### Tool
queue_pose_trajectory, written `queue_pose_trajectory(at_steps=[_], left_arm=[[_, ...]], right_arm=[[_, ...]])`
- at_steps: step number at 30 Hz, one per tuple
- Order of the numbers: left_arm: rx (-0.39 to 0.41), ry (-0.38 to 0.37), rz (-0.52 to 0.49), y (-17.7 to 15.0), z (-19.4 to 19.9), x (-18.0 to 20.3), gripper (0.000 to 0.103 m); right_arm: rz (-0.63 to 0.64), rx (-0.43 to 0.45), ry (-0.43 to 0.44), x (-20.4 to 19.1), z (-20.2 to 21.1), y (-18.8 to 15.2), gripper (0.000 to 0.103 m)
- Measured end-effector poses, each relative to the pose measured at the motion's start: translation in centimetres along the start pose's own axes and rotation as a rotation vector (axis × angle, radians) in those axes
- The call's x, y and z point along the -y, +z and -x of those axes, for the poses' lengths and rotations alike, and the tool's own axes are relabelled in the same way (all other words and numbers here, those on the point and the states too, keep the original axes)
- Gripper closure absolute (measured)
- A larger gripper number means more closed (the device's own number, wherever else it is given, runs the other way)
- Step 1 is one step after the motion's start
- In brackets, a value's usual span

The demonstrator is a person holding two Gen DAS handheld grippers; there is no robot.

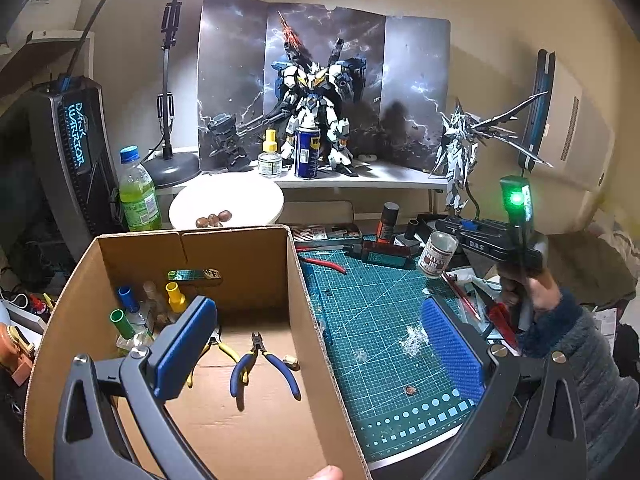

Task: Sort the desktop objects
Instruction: 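Carry the bottle toward the left gripper and set it on the mat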

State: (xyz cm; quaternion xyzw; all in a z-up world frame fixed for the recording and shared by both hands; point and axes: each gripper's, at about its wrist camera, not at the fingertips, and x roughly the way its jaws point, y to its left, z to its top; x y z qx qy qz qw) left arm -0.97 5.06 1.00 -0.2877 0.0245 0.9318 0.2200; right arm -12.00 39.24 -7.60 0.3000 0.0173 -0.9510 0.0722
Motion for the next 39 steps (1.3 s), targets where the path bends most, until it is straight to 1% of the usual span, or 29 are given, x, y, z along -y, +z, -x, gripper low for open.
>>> queue_pose_trajectory(at_steps=[5, 9, 11, 14, 17, 19, 23, 26, 29, 30, 31, 32, 33, 34, 35, 37, 38, 39], left_arm=[[0.013, -0.001, 0.001, -0.3, 1.1, 0.1, 0.0], [0.022, -0.003, 0.003, -0.8, 2.1, 0.1, 0.0], [0.028, -0.004, 0.003, -1.1, 2.8, 0.1, 0.0], [0.037, -0.006, 0.002, -1.5, 3.7, 0.2, 0.0], [0.034, 0.0, 0.001, -1.9, 4.1, 0.2, 0.0], [0.03, 0.003, 0.003, -2.2, 4.2, 0.2, 0.0], [0.019, 0.006, -0.001, -2.6, 4.1, 0.5, 0.0], [0.016, 0.004, -0.005, -2.7, 4.0, 0.9, 0.0], [0.047, 0.018, 0.016, -2.9, 4.4, 1.4, 0.0], [0.062, 0.008, 0.024, -3.3, 4.7, 2.0, 0.0], [0.076, -0.005, 0.031, -3.7, 4.9, 2.6, 0.0], [0.091, -0.017, 0.039, -4.1, 5.2, 3.1, 0.0], [0.102, -0.028, 0.044, -4.8, 5.3, 4.1, 0.0], [0.112, -0.03, 0.047, -5.7, 5.3, 5.4, 0.0], [0.119, -0.03, 0.046, -6.4, 5.3, 6.3, 0.0], [0.132, -0.021, 0.034, -8.5, 4.8, 9.1, 0.0], [0.159, -0.006, 0.02, -10.1, 4.2, 10.9, 0.0], [0.209, 0.053, -0.012, -11.4, 3.6, 12.2, 0.0]], right_arm=[[0.113, -0.001, 0.111, -4.9, 3.3, -0.2, 0.08], [0.177, -0.004, 0.234, -9.1, 5.3, -1.7, 0.08], [0.232, -0.008, 0.295, -11.4, 6.0, -2.7, 0.08], [0.343, -0.022, 0.42, -14.8, 6.4, -4.6, 0.08], [0.375, -0.037, 0.528, -16.5, 6.2, -6.2, 0.081], [0.391, -0.049, 0.57, -17.3, 5.9, -7.1, 0.081], [0.401, -0.082, 0.576, -17.4, 5.0, -8.1, 0.08], [0.398, -0.086, 0.594, -17.1, 5.0, -8.3, 0.08], [0.412, -0.099, 0.608, -17.1, 5.1, -8.2, 0.08], [0.405, -0.093, 0.613, -17.0, 5.2, -8.0, 0.079], [0.389, -0.077, 0.619, -16.7, 5.6, -7.9, 0.077], [0.354, -0.036, 0.627, -15.9, 6.4, -7.7, 0.069], [0.319, 0.004, 0.634, -15.1, 7.3, -7.5, 0.057], [0.286, 0.044, 0.631, -14.3, 8.3, -7.5, 0.053], [0.258, 0.08, 0.608, -13.4, 9.2, -7.6, 0.048], [0.193, 0.155, 0.559, -11.6, 11.4, -8.0, 0.047], [0.145, 0.19, 0.533, -10.3, 12.7, -8.5, 0.044], [0.107, 0.211, 0.511, -8.9, 13.4, -9.0, 0.041]])
